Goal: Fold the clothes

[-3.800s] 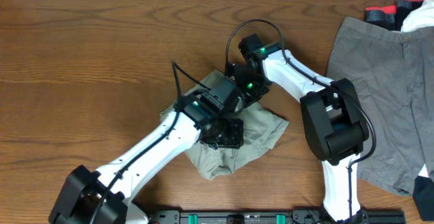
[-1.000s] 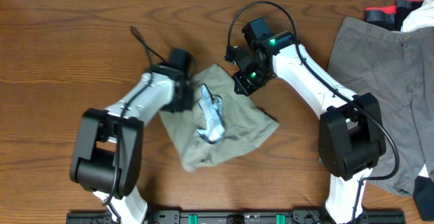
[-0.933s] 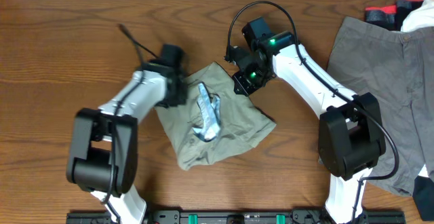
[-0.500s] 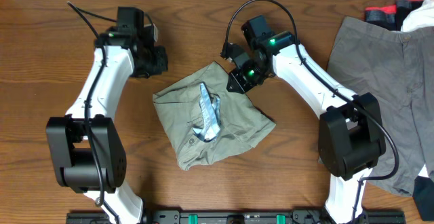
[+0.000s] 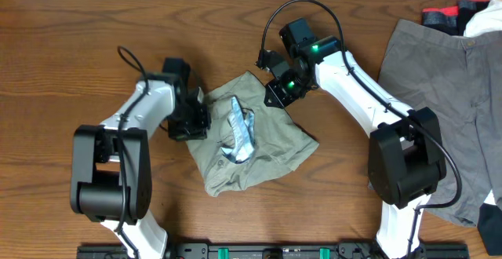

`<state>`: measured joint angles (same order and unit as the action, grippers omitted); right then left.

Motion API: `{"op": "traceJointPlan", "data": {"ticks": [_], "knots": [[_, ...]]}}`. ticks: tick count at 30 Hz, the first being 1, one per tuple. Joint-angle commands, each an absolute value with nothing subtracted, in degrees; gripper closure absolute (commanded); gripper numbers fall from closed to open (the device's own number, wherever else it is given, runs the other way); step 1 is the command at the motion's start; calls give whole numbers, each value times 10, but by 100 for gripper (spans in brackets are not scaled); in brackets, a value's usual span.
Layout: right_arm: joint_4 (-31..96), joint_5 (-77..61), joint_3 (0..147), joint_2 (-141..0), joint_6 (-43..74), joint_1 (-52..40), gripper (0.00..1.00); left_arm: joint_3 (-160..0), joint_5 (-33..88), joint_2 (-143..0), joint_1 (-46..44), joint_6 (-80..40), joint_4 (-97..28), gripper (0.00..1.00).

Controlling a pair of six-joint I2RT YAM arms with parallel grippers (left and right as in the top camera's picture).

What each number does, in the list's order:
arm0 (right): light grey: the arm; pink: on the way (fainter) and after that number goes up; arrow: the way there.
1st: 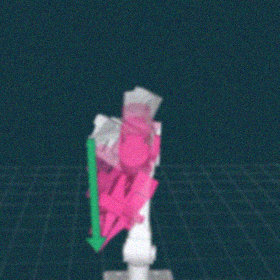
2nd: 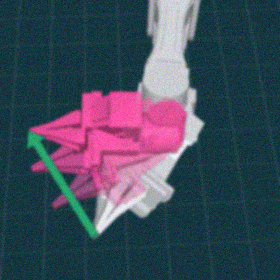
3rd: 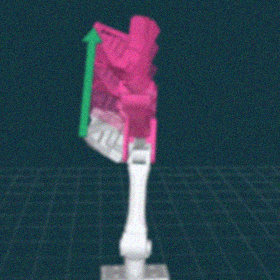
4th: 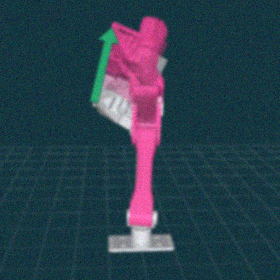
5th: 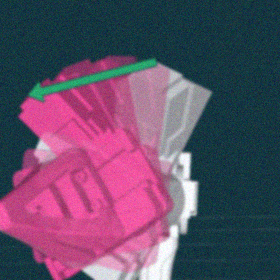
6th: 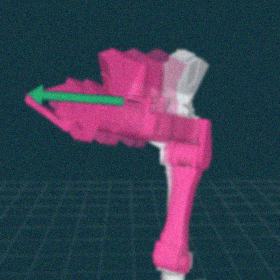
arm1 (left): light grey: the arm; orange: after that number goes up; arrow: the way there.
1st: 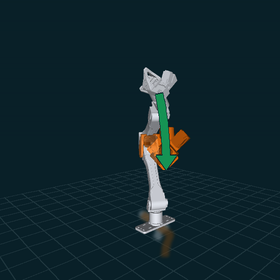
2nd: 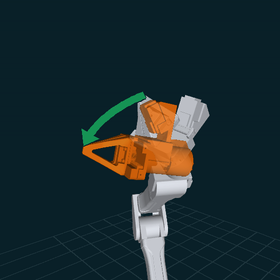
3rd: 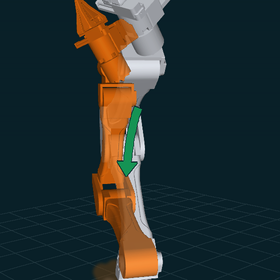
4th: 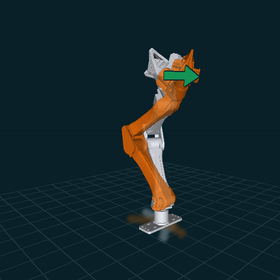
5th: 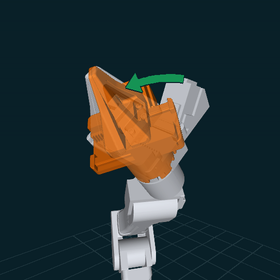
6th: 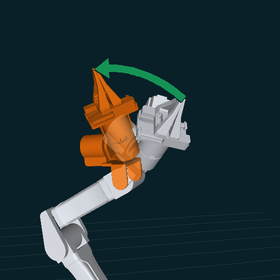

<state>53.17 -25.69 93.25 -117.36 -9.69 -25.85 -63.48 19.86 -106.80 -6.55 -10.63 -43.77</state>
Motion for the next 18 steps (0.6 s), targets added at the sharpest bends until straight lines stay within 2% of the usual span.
{"op": "traceJointPlan", "data": {"ticks": [1,6,11,18], "knots": [[531,-255,939,-1169,-103,-262,82,-597,121,-1074,-65,-135,-394,94],[519,-255,939,-1169,-103,-262,82,-588,59,-1093,-64,-135,-315,94],[517,-255,939,-1169,-98,-262,82,-614,53,-1136,-46,-122,-236,94],[506,-267,939,-1169,-97,-265,82,-740,90,-1176,-13,-110,-268,94]]}}
